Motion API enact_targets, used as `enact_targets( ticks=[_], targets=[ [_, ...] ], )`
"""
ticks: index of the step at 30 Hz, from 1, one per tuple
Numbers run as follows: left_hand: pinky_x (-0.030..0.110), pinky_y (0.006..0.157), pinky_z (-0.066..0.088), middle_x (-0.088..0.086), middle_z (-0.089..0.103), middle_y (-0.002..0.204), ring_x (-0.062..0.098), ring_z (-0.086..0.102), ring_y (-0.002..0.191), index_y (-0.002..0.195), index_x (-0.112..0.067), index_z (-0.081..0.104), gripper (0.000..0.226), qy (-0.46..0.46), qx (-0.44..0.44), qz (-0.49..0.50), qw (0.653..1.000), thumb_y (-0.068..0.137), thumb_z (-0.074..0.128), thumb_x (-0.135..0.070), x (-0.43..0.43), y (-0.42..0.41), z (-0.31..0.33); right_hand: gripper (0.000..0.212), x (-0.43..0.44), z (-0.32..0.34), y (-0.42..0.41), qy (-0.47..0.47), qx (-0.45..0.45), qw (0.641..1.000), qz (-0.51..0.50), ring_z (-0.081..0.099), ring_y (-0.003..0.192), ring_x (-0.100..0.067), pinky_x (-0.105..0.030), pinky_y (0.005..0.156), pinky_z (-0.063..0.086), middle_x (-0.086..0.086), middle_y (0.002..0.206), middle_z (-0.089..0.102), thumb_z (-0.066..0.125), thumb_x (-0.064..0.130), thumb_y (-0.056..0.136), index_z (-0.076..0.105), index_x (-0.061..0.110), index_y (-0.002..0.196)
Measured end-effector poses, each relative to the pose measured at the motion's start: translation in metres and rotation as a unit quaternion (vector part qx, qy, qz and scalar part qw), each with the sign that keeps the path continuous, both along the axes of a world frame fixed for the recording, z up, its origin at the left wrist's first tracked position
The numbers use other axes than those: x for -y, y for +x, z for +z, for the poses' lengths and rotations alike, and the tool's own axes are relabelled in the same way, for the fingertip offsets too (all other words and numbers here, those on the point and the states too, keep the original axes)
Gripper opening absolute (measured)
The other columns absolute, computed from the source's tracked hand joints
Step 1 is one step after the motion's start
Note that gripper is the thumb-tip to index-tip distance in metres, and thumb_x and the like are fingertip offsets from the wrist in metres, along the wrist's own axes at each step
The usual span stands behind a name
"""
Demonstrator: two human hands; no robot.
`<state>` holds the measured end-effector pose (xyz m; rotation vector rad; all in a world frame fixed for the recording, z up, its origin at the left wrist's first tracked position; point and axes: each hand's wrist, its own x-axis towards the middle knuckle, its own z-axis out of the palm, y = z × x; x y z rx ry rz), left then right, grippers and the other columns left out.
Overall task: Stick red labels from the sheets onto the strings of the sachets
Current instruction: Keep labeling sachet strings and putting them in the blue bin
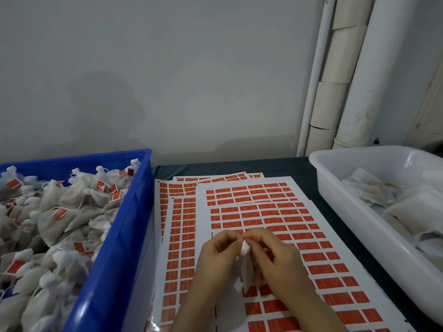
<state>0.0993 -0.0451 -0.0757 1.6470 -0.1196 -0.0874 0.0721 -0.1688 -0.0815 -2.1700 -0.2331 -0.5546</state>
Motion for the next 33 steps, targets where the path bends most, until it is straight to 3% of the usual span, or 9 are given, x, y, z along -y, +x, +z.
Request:
enact_targets(
  ticks=[7,11,15,18,20,23,27,33],
  targets=[
    [0.006,0.056,0.047,-0.018,0.068,0.076,0.002,0.064,0.078,0.080,-0.026,0.065,0.012,-0.012,0.039,0.049,0.998,0.090,0.058,-0.025,0.002,0.000,-0.001,0.004,0.000,-0.002,0.000,0.023,0.000,0.999,-0.026,0.057,0.079,0.012,-0.002,0.060,0.045,0.027,0.071,0.055,0.042,0.044,0.082,0.046,0.045,0.084],
    [0.006,0.057,0.047,-0.015,0.070,0.077,0.001,0.065,0.077,0.079,-0.024,0.065,0.014,-0.050,0.067,0.058,0.995,0.091,0.057,-0.020,0.001,-0.002,0.001,0.020,0.000,-0.004,-0.001,0.022,-0.008,1.000,-0.006,0.057,0.081,0.009,-0.003,0.062,0.045,0.023,0.071,0.057,0.055,0.025,0.089,0.048,0.040,0.078],
    [0.008,0.057,0.049,-0.014,0.070,0.077,0.002,0.066,0.077,0.078,-0.026,0.065,0.013,-0.049,0.067,0.069,0.994,0.090,0.060,-0.022,0.002,-0.001,0.001,0.023,-0.002,-0.004,0.000,0.011,-0.014,1.000,-0.007,0.056,0.083,0.010,-0.002,0.065,0.045,0.025,0.075,0.057,0.056,0.023,0.089,0.049,0.041,0.076],
    [0.004,0.055,0.045,-0.016,0.068,0.074,-0.002,0.064,0.076,0.076,-0.025,0.066,0.013,-0.051,0.061,0.068,0.995,0.088,0.061,-0.023,0.002,-0.001,0.001,0.020,-0.004,-0.003,0.001,0.053,-0.016,0.998,-0.027,0.055,0.084,0.012,-0.001,0.063,0.044,0.024,0.077,0.058,0.056,0.025,0.089,0.050,0.040,0.077],
    [0.005,0.055,0.046,-0.013,0.068,0.072,0.000,0.063,0.073,0.073,-0.025,0.066,0.016,-0.053,0.061,0.055,0.995,0.088,0.062,-0.021,0.002,-0.001,0.001,0.005,-0.004,0.001,0.003,0.107,-0.042,0.993,-0.037,0.057,0.082,0.011,-0.002,0.060,0.044,0.024,0.079,0.060,0.053,0.038,0.085,0.053,0.038,0.080],
    [0.007,0.056,0.047,-0.011,0.068,0.072,0.003,0.064,0.072,0.072,-0.026,0.066,0.017,-0.038,0.057,0.032,0.997,0.088,0.062,-0.022,0.002,-0.003,0.000,0.020,-0.002,0.006,0.006,0.199,-0.084,0.975,-0.047,0.062,0.076,0.004,-0.003,0.055,0.044,0.031,0.081,0.060,0.050,0.053,0.071,0.057,0.040,0.084],
    [0.009,0.058,0.048,-0.010,0.068,0.073,0.005,0.065,0.073,0.074,-0.024,0.068,0.015,-0.024,0.058,-0.003,0.998,0.088,0.062,-0.023,0.003,-0.005,-0.001,0.003,0.001,0.006,0.009,0.237,-0.130,0.962,-0.034,0.062,0.076,0.005,-0.002,0.054,0.044,0.032,0.076,0.064,0.059,0.038,0.082,0.063,0.039,0.083],
    [0.008,0.058,0.047,-0.013,0.068,0.072,0.002,0.065,0.073,0.076,-0.021,0.068,0.015,-0.024,0.036,-0.017,0.999,0.089,0.060,-0.020,0.003,-0.005,0.000,0.010,0.001,0.003,0.010,0.254,-0.143,0.956,-0.030,0.064,0.071,0.001,-0.008,0.057,0.048,0.016,0.073,0.067,0.057,0.029,0.088,0.065,0.027,0.083]
  ],
)
